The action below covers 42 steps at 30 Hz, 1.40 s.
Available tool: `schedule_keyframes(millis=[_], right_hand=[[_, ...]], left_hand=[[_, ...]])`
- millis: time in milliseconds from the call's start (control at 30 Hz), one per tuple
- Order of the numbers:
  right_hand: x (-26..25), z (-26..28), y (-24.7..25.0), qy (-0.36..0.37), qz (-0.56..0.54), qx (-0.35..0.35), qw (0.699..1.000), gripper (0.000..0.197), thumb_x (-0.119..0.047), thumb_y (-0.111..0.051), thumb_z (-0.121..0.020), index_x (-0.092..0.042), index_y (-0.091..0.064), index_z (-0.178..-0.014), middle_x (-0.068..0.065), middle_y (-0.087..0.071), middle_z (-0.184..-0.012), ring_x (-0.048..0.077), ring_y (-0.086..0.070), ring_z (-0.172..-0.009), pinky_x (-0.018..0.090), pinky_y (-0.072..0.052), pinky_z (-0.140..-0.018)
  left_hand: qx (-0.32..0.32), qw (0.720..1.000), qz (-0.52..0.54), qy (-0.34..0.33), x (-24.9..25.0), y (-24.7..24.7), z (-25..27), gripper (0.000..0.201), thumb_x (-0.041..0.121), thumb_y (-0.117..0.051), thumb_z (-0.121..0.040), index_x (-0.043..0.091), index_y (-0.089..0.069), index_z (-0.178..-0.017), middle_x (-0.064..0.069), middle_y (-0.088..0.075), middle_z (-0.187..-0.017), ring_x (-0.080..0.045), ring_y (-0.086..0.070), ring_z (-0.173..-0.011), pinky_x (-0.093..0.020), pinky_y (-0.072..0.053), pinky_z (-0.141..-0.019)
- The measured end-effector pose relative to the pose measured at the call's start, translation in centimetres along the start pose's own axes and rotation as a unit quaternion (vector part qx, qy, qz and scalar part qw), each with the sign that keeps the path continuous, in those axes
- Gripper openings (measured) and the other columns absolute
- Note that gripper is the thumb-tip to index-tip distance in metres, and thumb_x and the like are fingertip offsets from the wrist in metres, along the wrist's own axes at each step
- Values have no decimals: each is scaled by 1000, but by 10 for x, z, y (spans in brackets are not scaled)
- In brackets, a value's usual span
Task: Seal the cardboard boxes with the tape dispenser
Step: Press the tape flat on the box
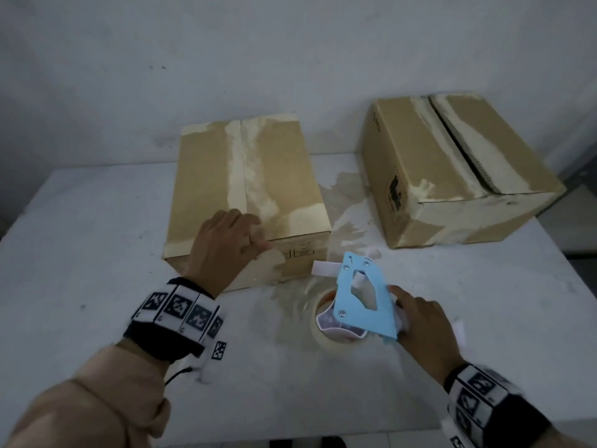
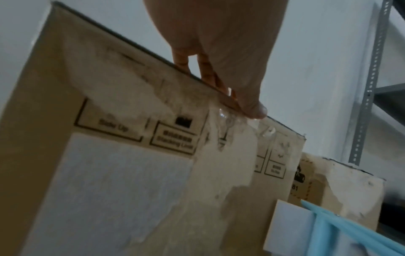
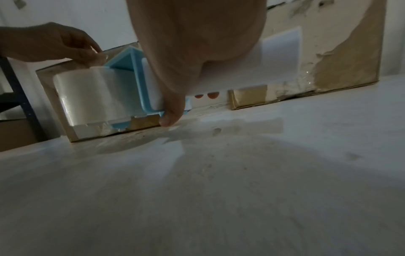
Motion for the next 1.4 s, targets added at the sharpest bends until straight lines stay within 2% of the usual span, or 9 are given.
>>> schedule_keyframes(millis=[167,367,567,667,767,900,1033,1200,1400], right_hand=[[6,-6,-14,-9,3,-14,1000,91,-13,-88,-40,-17,-42,-118,5,-69,-82,26,-63,-61,33,-42,-56],[13,-5,-22,-65,-35,-61,995,74,-16,-77,-66,-9,-43,-132,8,-65,-103,31,-60,-90,36,-37,-75],[25,11,-16,-48,-44,-147,987,84,-24,-71,-69,-19,-28,-141,5,-52,-127,25,-51,-113,35,-40,-95],[14,0,14,-4,-23,-52,998,73,-12,-59,-59,-19,-42,-130,16,-59,-121,33,-56,-111,39,-36,-92],[-30,-37,44,56,-31,50,997,47,-19,-47,-76,-14,-45,-123,17,-57,-125,22,-42,-118,30,-32,-97],[-116,-91,41,162,-51,81,982,48,-39,-37,-92,-4,-56,-119,15,-50,-135,26,-34,-128,37,-27,-102],[-176,-132,16,181,10,54,982,58,-48,-36,-87,-3,-58,-116,16,-53,-133,34,-49,-123,50,-42,-96],[-197,-153,-6,132,64,-27,989,70,-58,-22,-89,-6,-60,-118,11,-60,-127,27,-56,-116,44,-49,-93],[-185,-144,-13,165,96,-19,981,73,-57,-10,-94,-9,-55,-125,8,-56,-131,24,-55,-119,40,-30,-99]], left_hand=[[-5,999,-21,-38,-3,-11,5,40,47,-37,-93,15,-56,-106,-16,-67,-111,-37,-64,-100,-40,-46,-83],[-17,994,-57,-96,-5,-14,8,45,39,-23,-99,6,-47,-119,-18,-68,-112,-33,-61,-108,-35,-35,-96],[-39,994,-44,-96,-7,-15,8,50,39,-23,-99,4,-54,-118,-19,-67,-113,-37,-63,-105,-35,-33,-98],[-80,994,-20,-65,-3,-9,7,61,44,-25,-98,1,-67,-107,-17,-68,-111,-34,-65,-103,-32,-44,-93],[-73,995,59,-28,-1,16,-6,64,52,-26,-94,8,-72,-96,-10,-71,-107,-25,-70,-94,-34,-57,-74],[-52,996,56,46,-16,58,-30,53,52,-33,-89,17,-68,-110,1,-62,-125,-21,-64,-106,-23,-42,-82],[-203,974,-1,96,-49,64,-47,42,36,-38,-97,27,-40,-138,3,-41,-146,-19,-46,-127,-28,-33,-102],[-340,937,-59,54,-79,42,-67,52,29,-27,-100,27,-7,-148,3,-4,-158,-12,-11,-144,-36,-21,-115],[-424,894,-144,-13,-88,27,-94,55,34,-17,-100,24,9,-147,-1,12,-157,-19,3,-146,-40,-25,-113]])
Point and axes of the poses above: each hand's wrist, its own z-axis away from the middle knuckle, its own y-axis out of the back of the hand, x = y × z, the point moved 4 cm from there along -z, towards the middle knuckle
